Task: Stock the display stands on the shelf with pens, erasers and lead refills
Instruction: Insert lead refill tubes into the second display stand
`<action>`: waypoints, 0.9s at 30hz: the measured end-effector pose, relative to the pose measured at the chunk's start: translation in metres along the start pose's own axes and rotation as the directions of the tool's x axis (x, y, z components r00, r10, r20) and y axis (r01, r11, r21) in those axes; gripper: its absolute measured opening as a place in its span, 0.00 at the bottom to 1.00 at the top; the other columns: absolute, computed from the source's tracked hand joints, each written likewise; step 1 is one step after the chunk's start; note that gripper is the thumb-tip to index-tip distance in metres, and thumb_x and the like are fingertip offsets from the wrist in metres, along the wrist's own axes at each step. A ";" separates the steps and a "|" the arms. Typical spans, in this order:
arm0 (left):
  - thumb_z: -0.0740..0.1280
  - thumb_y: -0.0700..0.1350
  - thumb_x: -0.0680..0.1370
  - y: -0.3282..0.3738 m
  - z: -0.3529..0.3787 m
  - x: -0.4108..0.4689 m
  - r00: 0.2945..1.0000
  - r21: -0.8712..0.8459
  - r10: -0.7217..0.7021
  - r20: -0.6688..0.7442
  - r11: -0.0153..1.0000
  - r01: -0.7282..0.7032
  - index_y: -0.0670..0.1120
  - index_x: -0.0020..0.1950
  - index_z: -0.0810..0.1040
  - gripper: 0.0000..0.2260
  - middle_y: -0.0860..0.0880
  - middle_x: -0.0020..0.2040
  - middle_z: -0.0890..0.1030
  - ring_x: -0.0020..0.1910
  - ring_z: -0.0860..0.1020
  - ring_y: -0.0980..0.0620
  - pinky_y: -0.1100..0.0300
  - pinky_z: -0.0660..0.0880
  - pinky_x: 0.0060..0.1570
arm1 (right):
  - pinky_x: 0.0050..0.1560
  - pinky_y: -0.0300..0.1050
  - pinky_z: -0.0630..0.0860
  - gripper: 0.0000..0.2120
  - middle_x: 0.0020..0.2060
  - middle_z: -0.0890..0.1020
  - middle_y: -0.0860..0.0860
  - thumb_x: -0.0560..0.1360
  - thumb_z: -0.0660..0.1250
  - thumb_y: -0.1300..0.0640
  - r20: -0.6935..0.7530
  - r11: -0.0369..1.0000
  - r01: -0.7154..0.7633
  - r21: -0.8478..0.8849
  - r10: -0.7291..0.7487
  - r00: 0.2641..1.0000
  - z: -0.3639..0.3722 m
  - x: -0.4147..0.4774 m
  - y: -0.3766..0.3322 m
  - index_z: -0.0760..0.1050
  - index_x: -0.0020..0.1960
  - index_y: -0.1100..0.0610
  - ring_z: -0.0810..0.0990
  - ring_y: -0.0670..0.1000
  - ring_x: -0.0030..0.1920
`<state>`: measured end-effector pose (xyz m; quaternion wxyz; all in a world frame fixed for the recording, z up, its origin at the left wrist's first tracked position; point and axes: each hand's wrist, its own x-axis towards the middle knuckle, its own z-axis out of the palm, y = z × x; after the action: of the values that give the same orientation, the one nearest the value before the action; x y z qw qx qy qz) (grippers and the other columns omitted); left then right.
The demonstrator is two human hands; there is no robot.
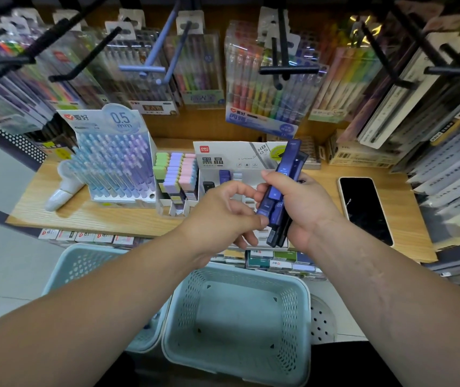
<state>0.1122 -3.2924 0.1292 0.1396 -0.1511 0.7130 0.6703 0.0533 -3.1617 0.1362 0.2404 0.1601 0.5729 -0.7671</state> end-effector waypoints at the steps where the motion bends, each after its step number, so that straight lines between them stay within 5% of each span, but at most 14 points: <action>1: 0.74 0.33 0.74 -0.001 -0.002 0.001 1.000 -0.031 -0.020 -0.016 0.999 0.020 0.42 0.56 0.77 0.14 0.44 0.34 0.82 0.28 0.78 0.48 0.59 0.74 0.29 | 0.36 0.50 0.81 0.09 0.37 0.82 0.56 0.76 0.73 0.60 -0.003 1.000 0.005 0.007 -0.005 1.000 0.001 0.000 0.000 0.76 0.54 0.58 0.84 0.53 0.34; 9: 0.68 0.36 0.78 0.000 -0.033 0.009 0.991 -0.230 -0.122 0.047 0.965 0.129 0.40 0.51 0.80 0.04 0.48 0.35 0.81 0.30 0.78 0.53 0.63 0.75 0.29 | 0.38 0.46 0.83 0.10 0.41 0.85 0.55 0.75 0.75 0.56 -0.038 1.000 0.016 -0.011 -0.016 0.999 0.003 0.004 0.000 0.77 0.52 0.56 0.85 0.51 0.36; 15: 0.65 0.37 0.81 0.008 -0.055 0.011 0.993 -0.271 0.004 -0.115 0.962 -0.035 0.42 0.53 0.77 0.03 0.42 0.39 0.82 0.31 0.81 0.49 0.60 0.78 0.30 | 0.36 0.45 0.81 0.06 0.34 0.84 0.53 0.77 0.73 0.56 0.011 1.000 -0.006 -0.029 0.007 1.000 0.005 0.001 0.000 0.77 0.49 0.55 0.83 0.50 0.32; 19: 0.66 0.34 0.80 0.013 -0.068 0.013 0.960 -0.098 0.130 -0.247 0.983 -0.158 0.42 0.54 0.79 0.06 0.42 0.35 0.82 0.30 0.81 0.47 0.58 0.79 0.31 | 0.36 0.44 0.81 0.08 0.35 0.84 0.53 0.77 0.73 0.56 -0.003 0.999 -0.018 -0.029 0.018 1.000 0.004 0.000 -0.001 0.77 0.53 0.56 0.82 0.49 0.31; 23: 0.73 0.34 0.75 0.011 -0.074 0.012 0.966 0.066 0.145 -0.216 0.989 -0.134 0.39 0.54 0.80 0.08 0.40 0.36 0.83 0.34 0.84 0.46 0.58 0.80 0.33 | 0.36 0.44 0.81 0.07 0.35 0.83 0.53 0.78 0.72 0.57 -0.014 0.997 -0.030 -0.067 0.029 0.999 0.002 0.001 0.000 0.77 0.53 0.57 0.82 0.49 0.32; 27: 0.72 0.34 0.76 -0.001 -0.075 0.017 0.967 0.198 0.158 -0.198 0.973 -0.119 0.42 0.53 0.81 0.07 0.43 0.35 0.84 0.37 0.85 0.44 0.47 0.81 0.42 | 0.36 0.44 0.80 0.05 0.36 0.83 0.54 0.78 0.72 0.57 -0.019 0.996 -0.042 -0.078 0.041 0.999 0.002 0.000 0.001 0.77 0.52 0.56 0.82 0.49 0.32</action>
<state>0.0975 -3.3679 0.1260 0.0288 -0.1577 0.7918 0.5894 0.0539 -3.1637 0.1364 0.2573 0.1692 0.6012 -0.7374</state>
